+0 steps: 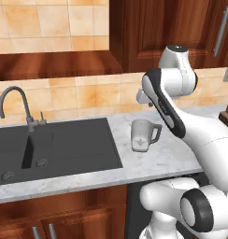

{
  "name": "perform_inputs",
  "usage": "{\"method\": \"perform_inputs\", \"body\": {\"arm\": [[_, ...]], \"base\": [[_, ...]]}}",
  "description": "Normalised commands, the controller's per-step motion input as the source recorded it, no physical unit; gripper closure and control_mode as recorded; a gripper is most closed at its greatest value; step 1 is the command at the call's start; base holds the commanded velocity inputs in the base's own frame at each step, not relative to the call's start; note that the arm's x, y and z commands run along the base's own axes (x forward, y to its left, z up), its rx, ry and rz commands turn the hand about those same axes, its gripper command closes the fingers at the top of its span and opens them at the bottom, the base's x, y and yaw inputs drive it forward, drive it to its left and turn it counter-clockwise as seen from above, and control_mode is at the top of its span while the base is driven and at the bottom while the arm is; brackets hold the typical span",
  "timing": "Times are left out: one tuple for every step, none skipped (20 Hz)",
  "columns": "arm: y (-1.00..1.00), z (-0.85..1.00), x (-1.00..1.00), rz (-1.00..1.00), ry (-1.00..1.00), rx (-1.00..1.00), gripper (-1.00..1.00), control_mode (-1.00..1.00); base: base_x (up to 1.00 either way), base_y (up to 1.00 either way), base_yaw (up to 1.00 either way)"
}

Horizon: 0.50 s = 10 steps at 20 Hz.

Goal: Turn on the sink faucet and place the jug under the water for a few seconds to fill it up.

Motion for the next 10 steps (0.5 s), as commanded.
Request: {"method": "perform_inputs", "body": {"arm": [[0.0, 0.0, 0.0, 0.0, 0.0, 0.0, -1.0, 1.0], [0.0, 0.0, 0.0, 0.0, 0.0, 0.0, -1.0, 1.0], [0.0, 0.0, 0.0, 0.0, 0.0, 0.0, -1.0, 1.0], [0.0, 0.0, 0.0, 0.0, 0.0, 0.0, -1.0, 1.0], [0.0, 0.0, 0.0, 0.0, 0.0, 0.0, -1.0, 1.0], [0.0, 0.0, 0.0, 0.0, 0.0, 0.0, -1.0, 1.0], [0.0, 0.0, 0.0, 0.0, 0.0, 0.0, -1.0, 1.0], [0.0, 0.0, 0.0, 0.0, 0.0, 0.0, -1.0, 1.0], [0.0, 0.0, 0.0, 0.0, 0.0, 0.0, -1.0, 1.0], [0.0, 0.0, 0.0, 0.0, 0.0, 0.0, -1.0, 1.0]], "base": [[0.0, 0.0, 0.0], [0.0, 0.01, 0.0], [0.0, 0.31, 0.0], [0.0, 0.72, 0.0], [0.0, 0.84, -0.02], [0.0, 1.0, -0.03], [0.0, 1.0, -0.04], [0.0, 1.0, -0.05], [0.0, 1.0, -0.05], [0.0, 1.0, -0.05]]}}
